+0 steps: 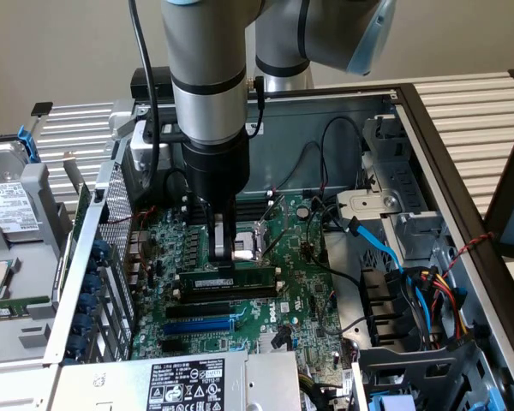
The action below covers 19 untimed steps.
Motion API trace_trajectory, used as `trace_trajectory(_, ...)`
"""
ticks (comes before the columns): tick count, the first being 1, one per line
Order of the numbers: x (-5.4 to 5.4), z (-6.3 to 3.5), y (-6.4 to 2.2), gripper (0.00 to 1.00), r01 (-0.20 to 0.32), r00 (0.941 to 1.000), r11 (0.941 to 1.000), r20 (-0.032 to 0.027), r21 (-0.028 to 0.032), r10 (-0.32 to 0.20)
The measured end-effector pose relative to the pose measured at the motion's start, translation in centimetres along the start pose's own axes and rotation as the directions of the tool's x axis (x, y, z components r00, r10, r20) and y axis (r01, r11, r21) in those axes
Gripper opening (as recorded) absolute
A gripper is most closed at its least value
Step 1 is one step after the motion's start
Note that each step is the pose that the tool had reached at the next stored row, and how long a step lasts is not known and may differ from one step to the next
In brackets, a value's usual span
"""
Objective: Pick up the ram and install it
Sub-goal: 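Insert the ram into the slot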
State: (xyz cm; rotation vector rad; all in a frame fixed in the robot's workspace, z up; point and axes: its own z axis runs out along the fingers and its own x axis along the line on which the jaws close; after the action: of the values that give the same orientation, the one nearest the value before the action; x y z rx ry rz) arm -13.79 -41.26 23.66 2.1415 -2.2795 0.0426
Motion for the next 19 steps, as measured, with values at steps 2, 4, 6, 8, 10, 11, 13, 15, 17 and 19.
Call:
trace_trajectory(2,0.0,0.0,0.0,0.12,0.0,1.0,1.0,-0.0001,0.0,0.0)
trace_trajectory(4,0.0,0.01,0.0,0.12,0.0,1.0,1.0,-0.0001,0.0,0.0)
trace_trajectory(6,0.0,0.06,0.0,0.12,0.0,1.0,1.0,0.0,0.0001,0.0)
trace_trajectory(8,0.0,0.06,0.0,0.12,0.0,1.0,1.0,-0.0001,0.0,0.0)
trace_trajectory(10,0.0,0.07,0.0,0.12,0.0,1.0,1.0,-0.0003,-0.0002,0.0)
trace_trajectory(11,0.0,0.13,0.0,0.12,0.0,1.0,1.0,0.0001,0.0001,0.0)
trace_trajectory(13,0.0,0.22,0.01,0.12,0.0,1.0,1.0,-0.0002,-0.0001,0.0)
trace_trajectory(15,0.0,0.22,0.01,0.12,0.0,1.0,1.0,-0.0002,-0.0001,0.0)
trace_trajectory(17,0.0,0.22,0.01,0.12,0.0,1.0,1.0,-0.0001,-0.0001,0.0)
trace_trajectory(19,0.0,0.24,0.01,0.12,0.0,1.0,1.0,-0.0001,-0.0001,0.0)
